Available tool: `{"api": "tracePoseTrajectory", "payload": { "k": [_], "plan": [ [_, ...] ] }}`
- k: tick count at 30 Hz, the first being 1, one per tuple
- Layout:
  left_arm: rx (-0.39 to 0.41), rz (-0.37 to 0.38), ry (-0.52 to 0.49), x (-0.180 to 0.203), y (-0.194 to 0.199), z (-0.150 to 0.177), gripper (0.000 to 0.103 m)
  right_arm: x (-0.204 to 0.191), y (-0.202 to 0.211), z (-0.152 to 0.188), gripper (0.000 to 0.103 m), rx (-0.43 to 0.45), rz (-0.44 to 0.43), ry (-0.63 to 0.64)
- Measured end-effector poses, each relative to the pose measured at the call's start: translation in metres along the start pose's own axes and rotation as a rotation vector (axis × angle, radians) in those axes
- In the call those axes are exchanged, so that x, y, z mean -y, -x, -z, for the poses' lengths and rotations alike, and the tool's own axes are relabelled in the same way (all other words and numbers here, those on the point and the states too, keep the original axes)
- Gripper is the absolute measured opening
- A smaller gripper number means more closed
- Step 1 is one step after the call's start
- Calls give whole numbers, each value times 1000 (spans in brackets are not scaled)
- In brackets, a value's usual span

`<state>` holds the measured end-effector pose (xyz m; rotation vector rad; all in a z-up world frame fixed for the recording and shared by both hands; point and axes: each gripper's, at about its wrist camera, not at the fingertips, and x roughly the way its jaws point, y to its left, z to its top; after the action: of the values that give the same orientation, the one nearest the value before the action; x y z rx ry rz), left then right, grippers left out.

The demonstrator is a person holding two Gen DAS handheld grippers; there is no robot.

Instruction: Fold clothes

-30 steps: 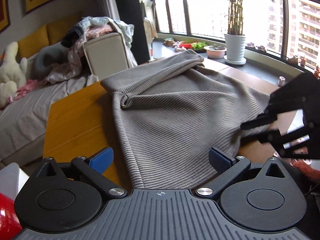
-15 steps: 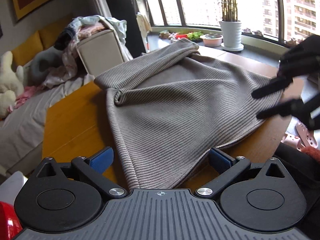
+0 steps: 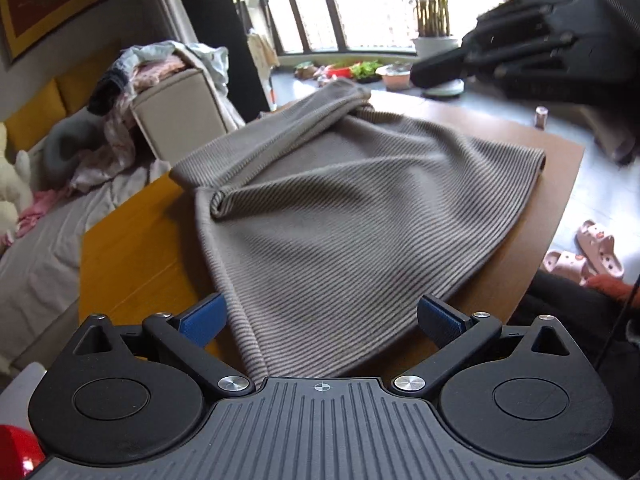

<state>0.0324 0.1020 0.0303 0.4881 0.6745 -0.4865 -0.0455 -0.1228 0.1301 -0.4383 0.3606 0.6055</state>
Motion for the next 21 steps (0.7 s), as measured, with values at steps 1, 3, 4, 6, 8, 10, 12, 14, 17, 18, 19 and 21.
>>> {"api": "tracePoseTrajectory", "payload": {
  "k": [1, 3, 4, 6, 8, 10, 12, 14, 17, 18, 19, 21],
  "plan": [
    [-15, -2, 7, -1, -4, 2, 103, -9, 1, 5, 8, -20, -35, 21],
    [-4, 17, 31, -4, -2, 3, 103, -32, -4, 17, 23, -69, -81, 85],
    [9, 22, 42, -6, 1, 2, 103, -42, -9, 22, 26, -90, -95, 108],
    [33, 8, 49, -8, 6, -4, 103, -56, -20, 30, 38, -122, -98, 121],
    [54, -8, 52, -9, 11, -9, 103, -67, -31, 37, 39, -138, -76, 156],
    [73, -9, 51, -9, 17, -14, 103, -70, -36, 38, 24, -136, -45, 195],
    [85, 1, 39, -7, 23, -15, 103, -65, -35, 34, 4, -119, -19, 182],
    [92, 18, 16, -4, 29, -13, 103, -49, -31, 25, 4, -99, 10, 129],
    [89, 58, -16, 1, 31, -6, 103, -29, -24, 16, 4, -68, 55, 72],
    [80, 65, -25, 3, 28, -4, 103, -24, -21, 15, 4, -59, 64, 59],
    [62, 54, -33, 4, 23, -3, 103, -19, -19, 14, 4, -53, 71, 47],
    [20, 10, -42, 5, 9, 0, 103, -14, -15, 14, 4, -47, 75, 33]
  ]
}}
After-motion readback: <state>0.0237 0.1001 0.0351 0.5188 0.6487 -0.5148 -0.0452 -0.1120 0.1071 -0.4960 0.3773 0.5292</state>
